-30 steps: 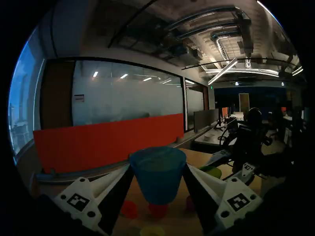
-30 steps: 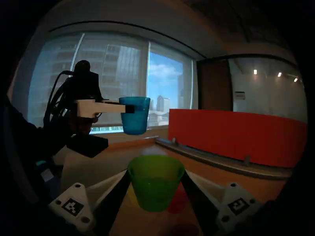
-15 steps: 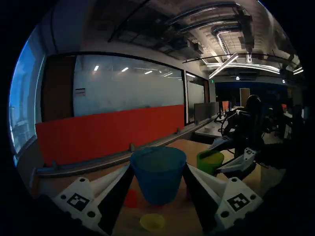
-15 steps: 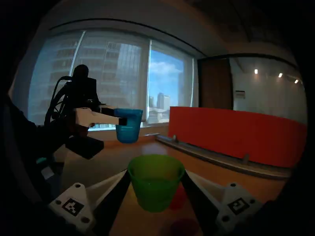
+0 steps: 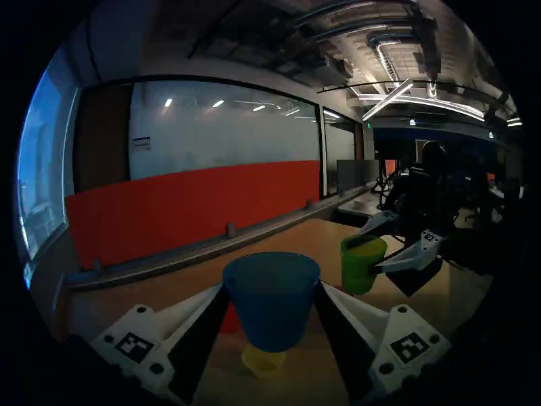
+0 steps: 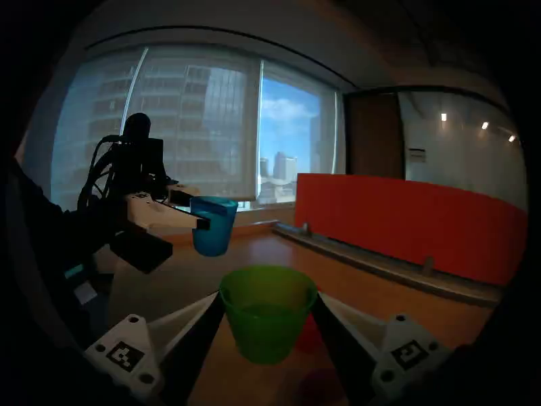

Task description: Pour water

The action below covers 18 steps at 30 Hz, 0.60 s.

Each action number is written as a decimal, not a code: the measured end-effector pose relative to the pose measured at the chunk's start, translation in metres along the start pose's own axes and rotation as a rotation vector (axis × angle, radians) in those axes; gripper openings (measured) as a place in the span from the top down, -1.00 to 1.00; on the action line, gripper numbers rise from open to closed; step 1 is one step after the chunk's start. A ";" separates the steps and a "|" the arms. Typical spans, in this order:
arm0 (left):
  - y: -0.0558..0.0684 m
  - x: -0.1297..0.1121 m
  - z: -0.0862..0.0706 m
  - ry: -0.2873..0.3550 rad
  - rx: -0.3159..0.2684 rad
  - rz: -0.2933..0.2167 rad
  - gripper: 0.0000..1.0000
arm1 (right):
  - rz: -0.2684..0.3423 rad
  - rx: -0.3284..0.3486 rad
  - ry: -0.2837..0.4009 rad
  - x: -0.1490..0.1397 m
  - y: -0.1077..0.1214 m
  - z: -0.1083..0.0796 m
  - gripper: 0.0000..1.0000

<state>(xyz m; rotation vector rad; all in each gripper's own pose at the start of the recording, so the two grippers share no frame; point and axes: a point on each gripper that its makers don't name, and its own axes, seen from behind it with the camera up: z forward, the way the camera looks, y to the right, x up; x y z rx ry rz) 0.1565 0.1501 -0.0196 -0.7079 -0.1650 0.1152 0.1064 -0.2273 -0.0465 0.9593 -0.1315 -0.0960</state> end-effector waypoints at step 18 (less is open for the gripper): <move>-0.007 -0.046 -0.016 -0.070 0.036 0.010 -0.70 | 0.006 0.023 -0.066 -0.028 -0.007 0.007 -0.82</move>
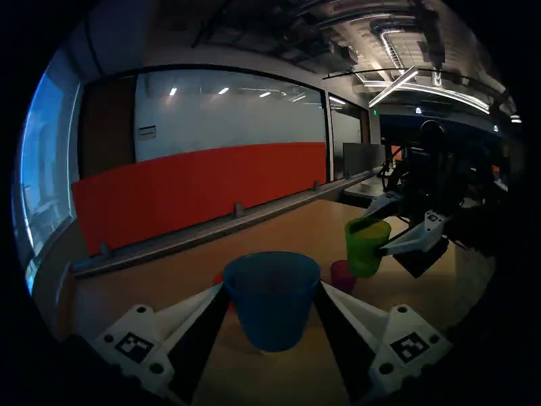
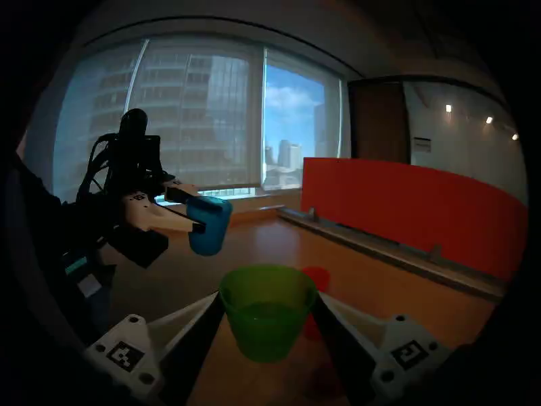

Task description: Pour water

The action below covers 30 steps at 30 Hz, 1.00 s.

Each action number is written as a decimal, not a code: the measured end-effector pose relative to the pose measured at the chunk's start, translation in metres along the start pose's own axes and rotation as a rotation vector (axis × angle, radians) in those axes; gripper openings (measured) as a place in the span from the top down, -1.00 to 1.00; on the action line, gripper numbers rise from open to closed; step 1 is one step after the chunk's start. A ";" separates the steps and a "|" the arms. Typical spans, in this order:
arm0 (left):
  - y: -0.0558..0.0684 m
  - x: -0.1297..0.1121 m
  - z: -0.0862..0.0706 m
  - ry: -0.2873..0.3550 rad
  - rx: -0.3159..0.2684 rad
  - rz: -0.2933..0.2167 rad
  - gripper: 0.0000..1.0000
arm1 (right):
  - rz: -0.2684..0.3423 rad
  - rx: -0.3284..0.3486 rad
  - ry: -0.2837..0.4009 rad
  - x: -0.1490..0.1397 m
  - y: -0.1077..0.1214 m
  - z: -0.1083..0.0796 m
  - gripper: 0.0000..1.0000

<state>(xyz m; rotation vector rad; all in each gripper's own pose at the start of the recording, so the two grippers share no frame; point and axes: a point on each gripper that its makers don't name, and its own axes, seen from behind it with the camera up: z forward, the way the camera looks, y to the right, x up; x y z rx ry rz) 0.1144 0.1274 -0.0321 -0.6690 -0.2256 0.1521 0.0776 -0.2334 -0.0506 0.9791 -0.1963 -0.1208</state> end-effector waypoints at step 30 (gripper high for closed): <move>-0.002 -0.083 -0.004 -0.222 -0.005 0.034 -0.71 | 0.006 0.040 -0.126 -0.046 -0.012 0.013 -0.82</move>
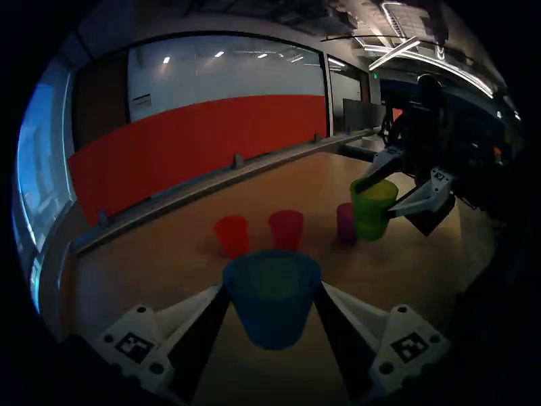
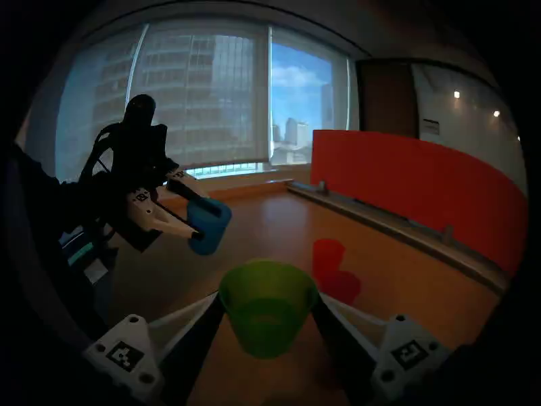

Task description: Pour water

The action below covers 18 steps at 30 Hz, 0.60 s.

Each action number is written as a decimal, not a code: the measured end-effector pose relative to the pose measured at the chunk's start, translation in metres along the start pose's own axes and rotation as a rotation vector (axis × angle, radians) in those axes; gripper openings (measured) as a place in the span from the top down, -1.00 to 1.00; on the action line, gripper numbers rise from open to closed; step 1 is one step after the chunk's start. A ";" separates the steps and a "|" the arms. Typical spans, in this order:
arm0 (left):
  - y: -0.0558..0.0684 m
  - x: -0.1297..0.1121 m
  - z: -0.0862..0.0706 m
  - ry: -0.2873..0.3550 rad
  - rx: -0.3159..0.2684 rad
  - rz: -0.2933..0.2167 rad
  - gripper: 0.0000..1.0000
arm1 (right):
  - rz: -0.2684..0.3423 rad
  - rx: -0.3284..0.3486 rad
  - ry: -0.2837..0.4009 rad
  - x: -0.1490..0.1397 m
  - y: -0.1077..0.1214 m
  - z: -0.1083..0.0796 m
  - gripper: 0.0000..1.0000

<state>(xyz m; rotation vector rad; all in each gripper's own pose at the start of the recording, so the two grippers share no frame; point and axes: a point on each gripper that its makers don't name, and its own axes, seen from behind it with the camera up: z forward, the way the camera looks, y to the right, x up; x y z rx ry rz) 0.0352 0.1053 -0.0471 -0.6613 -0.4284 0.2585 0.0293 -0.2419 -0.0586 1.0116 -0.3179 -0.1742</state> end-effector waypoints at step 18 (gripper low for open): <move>-0.004 -0.054 0.020 -0.218 -0.051 0.068 -0.71 | -0.005 0.021 -0.142 -0.038 0.004 0.018 -0.82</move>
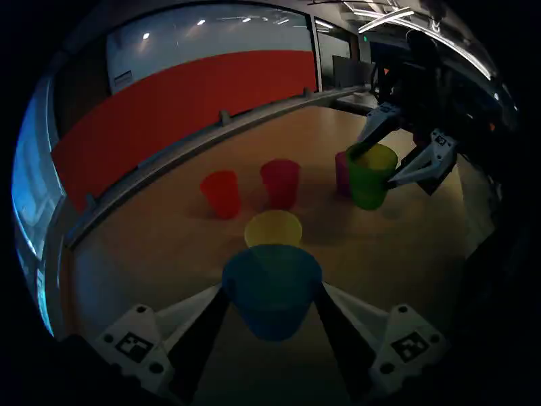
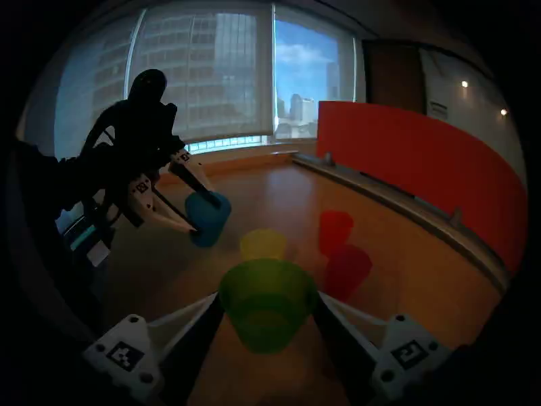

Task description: Pour water

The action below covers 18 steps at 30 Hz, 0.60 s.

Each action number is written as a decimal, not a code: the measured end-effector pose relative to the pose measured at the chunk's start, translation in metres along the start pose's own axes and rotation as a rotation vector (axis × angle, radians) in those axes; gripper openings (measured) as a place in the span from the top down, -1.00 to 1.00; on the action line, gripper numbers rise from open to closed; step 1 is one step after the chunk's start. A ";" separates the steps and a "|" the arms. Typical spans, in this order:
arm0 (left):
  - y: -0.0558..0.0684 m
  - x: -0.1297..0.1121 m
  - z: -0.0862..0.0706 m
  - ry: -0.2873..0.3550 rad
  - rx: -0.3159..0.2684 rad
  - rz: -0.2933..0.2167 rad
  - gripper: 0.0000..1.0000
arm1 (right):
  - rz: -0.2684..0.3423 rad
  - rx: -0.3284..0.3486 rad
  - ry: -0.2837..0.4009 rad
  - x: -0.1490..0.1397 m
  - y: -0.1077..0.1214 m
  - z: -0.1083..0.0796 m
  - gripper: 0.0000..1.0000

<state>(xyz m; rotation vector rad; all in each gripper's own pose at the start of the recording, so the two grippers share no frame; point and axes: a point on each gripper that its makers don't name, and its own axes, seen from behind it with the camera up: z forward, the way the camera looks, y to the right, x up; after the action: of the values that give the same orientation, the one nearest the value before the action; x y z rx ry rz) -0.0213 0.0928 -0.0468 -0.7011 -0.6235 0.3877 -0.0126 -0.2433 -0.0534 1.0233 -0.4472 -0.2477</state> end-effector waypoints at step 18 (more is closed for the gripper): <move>0.012 -0.026 0.029 -0.131 -0.077 0.078 -0.71 | -0.024 0.008 -0.111 -0.028 0.008 0.021 -0.82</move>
<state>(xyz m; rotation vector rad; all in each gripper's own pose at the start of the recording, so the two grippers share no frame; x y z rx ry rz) -0.0611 0.1008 -0.0484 -0.7801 -0.7397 0.4871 -0.0474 -0.2442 -0.0436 1.0263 -0.5367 -0.3252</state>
